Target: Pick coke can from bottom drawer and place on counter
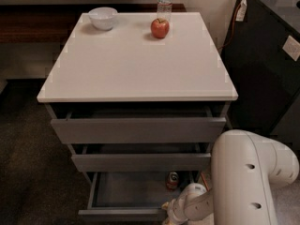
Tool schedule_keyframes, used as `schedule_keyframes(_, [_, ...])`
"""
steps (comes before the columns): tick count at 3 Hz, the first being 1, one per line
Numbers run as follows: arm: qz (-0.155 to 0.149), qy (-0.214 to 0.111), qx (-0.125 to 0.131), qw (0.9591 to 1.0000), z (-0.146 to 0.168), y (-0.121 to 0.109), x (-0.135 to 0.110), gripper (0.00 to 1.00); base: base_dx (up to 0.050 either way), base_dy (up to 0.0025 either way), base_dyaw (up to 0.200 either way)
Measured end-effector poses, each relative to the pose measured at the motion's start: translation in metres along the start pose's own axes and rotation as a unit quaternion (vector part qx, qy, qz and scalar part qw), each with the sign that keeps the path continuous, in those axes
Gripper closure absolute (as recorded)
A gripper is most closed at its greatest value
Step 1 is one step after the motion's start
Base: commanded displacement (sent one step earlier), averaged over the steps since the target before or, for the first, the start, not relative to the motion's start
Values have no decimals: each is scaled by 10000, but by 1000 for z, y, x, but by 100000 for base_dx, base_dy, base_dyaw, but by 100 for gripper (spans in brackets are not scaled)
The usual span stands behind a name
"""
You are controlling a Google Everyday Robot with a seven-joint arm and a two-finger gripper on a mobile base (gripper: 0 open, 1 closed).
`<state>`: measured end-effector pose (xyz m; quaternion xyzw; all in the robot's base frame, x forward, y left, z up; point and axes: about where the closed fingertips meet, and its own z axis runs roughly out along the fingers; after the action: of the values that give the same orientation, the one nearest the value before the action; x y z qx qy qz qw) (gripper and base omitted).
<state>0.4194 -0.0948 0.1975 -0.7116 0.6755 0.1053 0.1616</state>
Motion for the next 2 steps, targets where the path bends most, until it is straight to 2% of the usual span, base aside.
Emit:
schedule_keyframes(1, [538,-245,-409,9974,2,39,-5,2,0,0,0])
schedule_keyframes(2, [732,-485,-529,9947,-4,44,-13,0,0,0,0])
